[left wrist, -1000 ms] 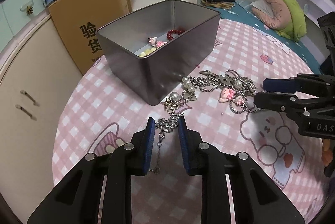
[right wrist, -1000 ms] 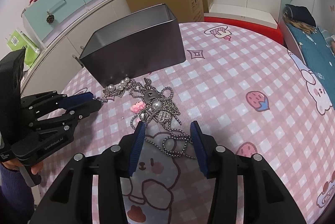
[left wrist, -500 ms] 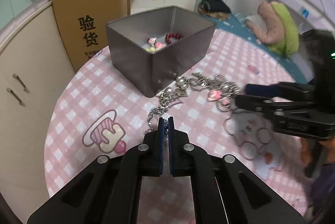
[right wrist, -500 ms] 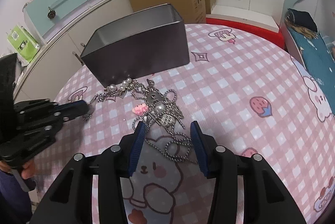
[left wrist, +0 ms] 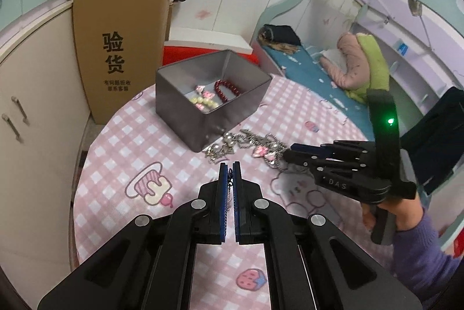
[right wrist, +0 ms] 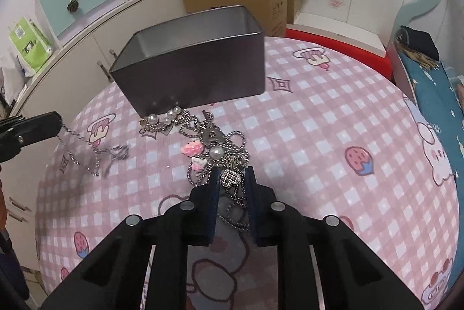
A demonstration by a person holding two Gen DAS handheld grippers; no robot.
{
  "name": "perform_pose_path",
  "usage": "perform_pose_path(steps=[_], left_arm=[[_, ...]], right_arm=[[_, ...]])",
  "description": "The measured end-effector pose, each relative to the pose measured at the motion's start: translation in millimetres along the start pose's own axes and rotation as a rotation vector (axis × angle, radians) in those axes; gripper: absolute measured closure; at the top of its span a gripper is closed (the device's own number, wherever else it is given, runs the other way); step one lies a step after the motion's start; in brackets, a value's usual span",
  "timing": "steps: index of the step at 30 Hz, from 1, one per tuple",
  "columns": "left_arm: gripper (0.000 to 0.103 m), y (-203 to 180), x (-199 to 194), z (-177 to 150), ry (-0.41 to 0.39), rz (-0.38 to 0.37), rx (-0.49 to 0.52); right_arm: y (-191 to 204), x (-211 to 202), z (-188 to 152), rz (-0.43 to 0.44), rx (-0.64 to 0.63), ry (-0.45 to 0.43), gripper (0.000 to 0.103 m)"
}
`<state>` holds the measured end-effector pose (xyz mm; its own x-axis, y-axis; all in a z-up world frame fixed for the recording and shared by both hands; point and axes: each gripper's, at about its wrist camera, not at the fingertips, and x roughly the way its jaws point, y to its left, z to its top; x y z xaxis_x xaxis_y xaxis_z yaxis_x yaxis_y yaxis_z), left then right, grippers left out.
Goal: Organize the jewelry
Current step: 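Carry the silver necklace into the grey box with both tools and open them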
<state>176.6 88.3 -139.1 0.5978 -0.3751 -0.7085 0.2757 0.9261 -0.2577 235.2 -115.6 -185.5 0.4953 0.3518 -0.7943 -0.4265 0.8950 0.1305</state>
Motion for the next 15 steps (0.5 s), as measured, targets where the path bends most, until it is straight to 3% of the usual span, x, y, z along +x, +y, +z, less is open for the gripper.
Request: perform_pose_path(steps=[4,15], left_arm=[[0.099,-3,-12,6,-0.019,-0.044,-0.004],[0.099,-25,-34,26,-0.074,-0.069,0.035]], right_arm=[[-6,-20,-1,0.014,0.020,-0.041,0.086],[-10,-90,18,0.042,0.044,-0.175,0.086]])
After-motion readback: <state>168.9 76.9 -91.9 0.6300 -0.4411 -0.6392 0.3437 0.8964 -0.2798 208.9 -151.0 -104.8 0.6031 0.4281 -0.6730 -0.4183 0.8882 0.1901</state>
